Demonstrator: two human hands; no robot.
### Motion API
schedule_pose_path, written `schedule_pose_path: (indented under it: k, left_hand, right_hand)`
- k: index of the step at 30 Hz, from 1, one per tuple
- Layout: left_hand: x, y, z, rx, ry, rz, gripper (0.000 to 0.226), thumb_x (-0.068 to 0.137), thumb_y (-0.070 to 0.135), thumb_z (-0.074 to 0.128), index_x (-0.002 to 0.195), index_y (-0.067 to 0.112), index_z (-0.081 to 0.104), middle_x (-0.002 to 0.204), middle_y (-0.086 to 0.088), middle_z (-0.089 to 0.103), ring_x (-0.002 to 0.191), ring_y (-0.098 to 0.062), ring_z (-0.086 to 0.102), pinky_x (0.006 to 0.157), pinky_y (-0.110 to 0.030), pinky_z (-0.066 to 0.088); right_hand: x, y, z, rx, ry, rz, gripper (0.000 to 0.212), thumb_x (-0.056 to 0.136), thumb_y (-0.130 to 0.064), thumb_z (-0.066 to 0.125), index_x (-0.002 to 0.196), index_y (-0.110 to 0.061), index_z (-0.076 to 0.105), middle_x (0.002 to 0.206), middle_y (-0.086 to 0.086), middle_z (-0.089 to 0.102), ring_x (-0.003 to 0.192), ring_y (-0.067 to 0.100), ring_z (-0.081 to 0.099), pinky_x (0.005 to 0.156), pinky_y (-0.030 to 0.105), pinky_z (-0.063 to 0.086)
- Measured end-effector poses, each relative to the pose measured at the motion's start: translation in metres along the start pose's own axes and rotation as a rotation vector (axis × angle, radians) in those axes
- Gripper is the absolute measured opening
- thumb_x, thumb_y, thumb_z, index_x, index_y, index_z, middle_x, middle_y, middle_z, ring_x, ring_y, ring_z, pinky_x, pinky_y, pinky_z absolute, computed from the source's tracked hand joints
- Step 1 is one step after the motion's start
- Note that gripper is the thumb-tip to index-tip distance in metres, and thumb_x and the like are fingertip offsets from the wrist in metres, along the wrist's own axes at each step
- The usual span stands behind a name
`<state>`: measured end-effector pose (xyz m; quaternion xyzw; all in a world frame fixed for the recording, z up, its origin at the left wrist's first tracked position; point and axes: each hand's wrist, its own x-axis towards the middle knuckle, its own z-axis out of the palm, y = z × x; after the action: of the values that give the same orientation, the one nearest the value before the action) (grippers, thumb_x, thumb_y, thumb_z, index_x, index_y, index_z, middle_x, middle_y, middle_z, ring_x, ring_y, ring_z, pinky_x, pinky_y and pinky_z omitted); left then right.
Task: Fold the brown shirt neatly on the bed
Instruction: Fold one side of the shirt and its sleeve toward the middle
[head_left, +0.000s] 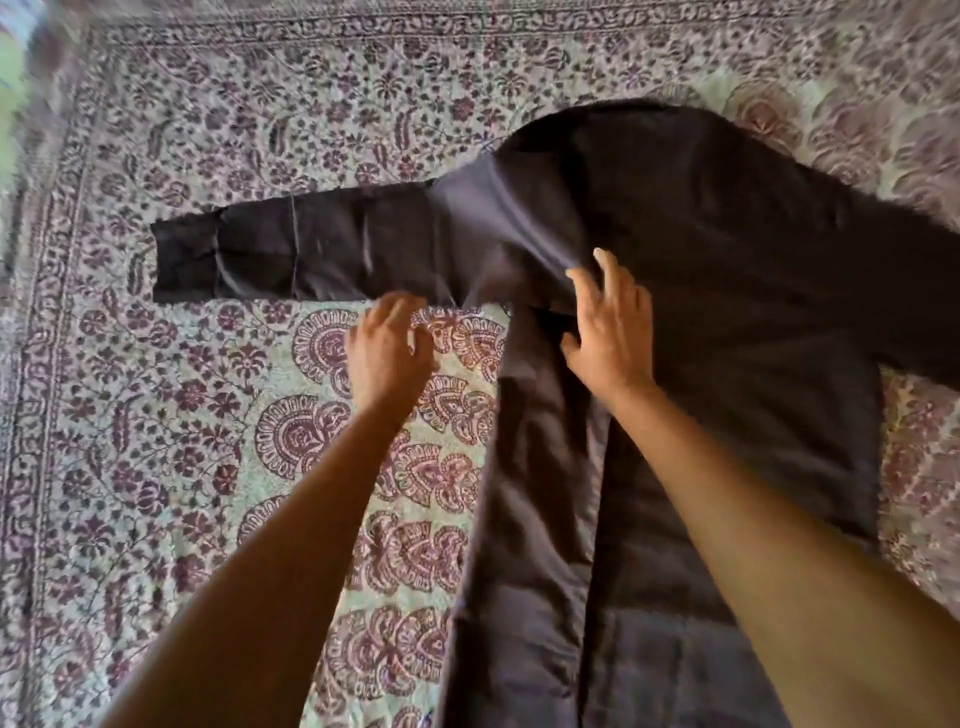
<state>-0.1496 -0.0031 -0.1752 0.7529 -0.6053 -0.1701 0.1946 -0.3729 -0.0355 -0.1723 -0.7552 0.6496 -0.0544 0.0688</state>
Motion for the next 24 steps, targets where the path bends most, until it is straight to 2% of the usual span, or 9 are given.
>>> schedule_pose_path:
  k: [2,4,6,8,12,15,18,20,24]
  left_hand:
    - [0.033,-0.027,-0.013,-0.03,0.223,-0.422,0.043,0.085,0.018,0.051,0.128,0.021,0.051,0.142,-0.011,0.038,0.129,-0.03,0.037,0.104,-0.045,0.033]
    - [0.062,-0.047,-0.026,-0.102,0.238,-0.771,0.053,0.089,0.027,0.051,0.139,0.032,0.037,0.155,-0.016,0.012,0.141,-0.037,0.014,0.113,-0.05,0.019]
    - [0.084,-0.056,-0.035,-0.14,0.13,-0.955,0.06,0.09,0.037,0.052,0.144,0.04,0.024,0.156,-0.02,0.0,0.142,-0.04,0.003,0.113,-0.052,0.013]
    - [0.102,-0.066,-0.036,-0.185,0.149,-1.042,0.065,0.089,0.037,0.056,0.144,0.042,0.022,0.152,-0.024,0.012,0.139,-0.041,0.015,0.111,-0.049,0.018]
    - [0.122,-0.079,-0.043,-0.422,0.346,-0.844,0.043,0.083,0.009,0.054,0.123,0.022,0.059,0.124,-0.011,0.059,0.113,-0.027,0.057,0.099,-0.028,0.043]
    - [0.128,-0.052,-0.051,-0.553,0.373,-0.707,0.029,0.08,0.004,0.057,0.103,0.016,0.071,0.099,-0.006,0.069,0.093,-0.02,0.064,0.085,-0.027,0.053]
    - [0.123,0.02,-0.053,-0.699,0.215,-0.363,0.031,0.08,0.001,0.063,0.104,0.019,0.071,0.098,0.004,0.064,0.091,-0.01,0.061,0.077,-0.017,0.052]
    - [0.113,0.072,-0.048,-0.789,0.055,-0.12,0.032,0.08,0.0,0.064,0.106,0.017,0.07,0.096,0.008,0.065,0.09,-0.006,0.062,0.084,-0.02,0.052]
    - [0.078,0.172,-0.032,-1.032,-0.277,0.12,0.035,0.081,-0.01,0.056,0.112,0.002,0.065,0.103,-0.009,0.065,0.094,-0.022,0.057,0.089,-0.036,0.049]
  right_hand:
    - [0.011,0.0,0.008,0.0,0.02,-0.007,0.071,0.068,-0.011,0.071,0.133,-0.011,0.041,0.146,0.018,0.033,0.13,0.035,0.037,0.103,0.047,0.035]
    - [0.015,-0.003,0.017,-0.012,0.025,-0.011,0.068,0.074,-0.01,0.065,0.136,-0.011,0.038,0.149,0.017,0.028,0.136,0.033,0.031,0.108,0.048,0.029]
    - [0.015,-0.005,0.027,-0.013,0.015,0.025,0.065,0.079,-0.009,0.059,0.139,-0.011,0.035,0.152,0.015,0.022,0.139,0.03,0.026,0.111,0.048,0.024]
    - [0.014,-0.008,0.037,0.033,0.007,0.081,0.061,0.082,-0.01,0.055,0.14,-0.011,0.034,0.153,0.015,0.021,0.139,0.03,0.026,0.11,0.049,0.024]
    - [0.015,-0.01,0.042,0.149,-0.006,0.114,0.054,0.087,-0.016,0.05,0.139,-0.01,0.037,0.152,0.016,0.024,0.138,0.031,0.029,0.109,0.051,0.026]
    - [0.019,-0.008,0.037,0.323,-0.116,0.092,0.069,0.082,-0.023,0.053,0.145,-0.013,0.025,0.153,0.013,0.021,0.141,0.026,0.022,0.113,0.049,0.021]
    - [0.022,-0.006,0.012,0.766,-0.128,0.207,0.062,0.086,-0.03,0.047,0.143,-0.014,0.03,0.149,0.008,0.032,0.138,0.021,0.028,0.112,0.034,0.023]
    - [0.025,-0.007,-0.017,1.15,-0.13,0.412,0.049,0.094,-0.034,0.042,0.139,-0.019,0.036,0.139,0.005,0.045,0.133,0.018,0.038,0.106,0.025,0.026]
    - [0.026,0.007,-0.081,1.556,-0.116,0.554,0.057,0.094,-0.056,0.017,0.139,-0.026,0.034,0.13,0.008,0.054,0.115,0.02,0.054,0.111,0.034,0.028]
